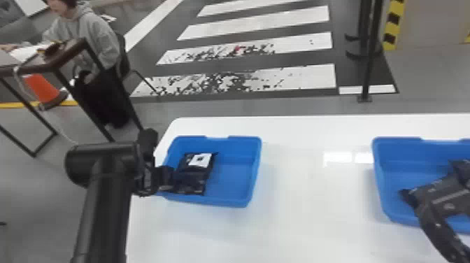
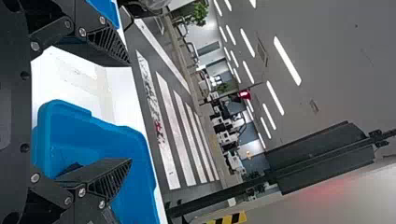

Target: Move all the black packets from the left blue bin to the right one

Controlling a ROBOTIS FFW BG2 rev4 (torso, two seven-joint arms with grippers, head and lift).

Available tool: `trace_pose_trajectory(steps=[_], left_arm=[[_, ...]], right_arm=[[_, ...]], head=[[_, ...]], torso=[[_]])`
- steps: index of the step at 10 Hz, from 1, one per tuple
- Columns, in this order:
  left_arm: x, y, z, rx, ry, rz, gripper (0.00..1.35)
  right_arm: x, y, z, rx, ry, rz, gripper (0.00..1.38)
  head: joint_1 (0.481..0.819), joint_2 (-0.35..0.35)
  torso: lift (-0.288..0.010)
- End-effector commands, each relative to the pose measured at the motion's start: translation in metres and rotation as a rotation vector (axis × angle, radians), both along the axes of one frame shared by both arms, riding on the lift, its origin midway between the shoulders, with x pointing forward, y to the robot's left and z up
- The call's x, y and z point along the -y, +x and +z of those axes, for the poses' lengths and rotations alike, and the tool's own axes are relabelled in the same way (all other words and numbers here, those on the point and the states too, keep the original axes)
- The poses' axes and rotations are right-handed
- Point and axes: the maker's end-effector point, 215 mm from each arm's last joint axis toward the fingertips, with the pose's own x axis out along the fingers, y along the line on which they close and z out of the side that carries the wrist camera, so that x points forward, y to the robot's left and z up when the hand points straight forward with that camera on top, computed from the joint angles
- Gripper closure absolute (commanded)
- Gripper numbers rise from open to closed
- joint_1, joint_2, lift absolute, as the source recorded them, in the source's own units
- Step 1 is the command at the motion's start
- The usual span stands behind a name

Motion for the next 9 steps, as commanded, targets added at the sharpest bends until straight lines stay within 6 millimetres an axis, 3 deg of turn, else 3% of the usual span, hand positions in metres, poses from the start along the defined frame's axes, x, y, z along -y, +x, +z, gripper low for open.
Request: trace_pose_trajectory(steps=[1,2,3,5,7,9], left_arm=[[0.002,-0.01,-0.009,-0.042,-0.002,0.008,0.76],[0.003,-0.014,-0.011,-0.06,0.008,0.002,0.92],[0.001,-0.01,-0.012,-0.053,0.048,-0.025,1.26],[0.009,-0.003,-0.005,-0.006,0.045,-0.073,1.21],[0.025,0.006,0.027,0.126,0.069,-0.146,1.21],[0.053,-0.002,0.055,0.255,0.037,-0.22,1.21]], right_arm=[[-0.001,0.0,-0.002,-0.005,0.011,0.0,0.33],[-0.001,0.0,-0.003,-0.01,0.017,0.0,0.33],[0.0,-0.003,-0.002,-0.01,0.03,-0.002,0.33],[0.0,-0.004,0.0,-0.007,0.03,0.0,0.34],[0.004,-0.004,0.005,0.0,0.029,-0.007,0.34],[0.004,-0.001,0.019,0.026,0.039,-0.006,0.35]], head=[[0.695,0.342],[0.695,0.343],[0.695,0.344],[0.695,0.343],[0.695,0.33],[0.695,0.308]], torso=[[-0.121],[-0.121],[-0.121],[-0.121],[-0.121],[-0.121]])
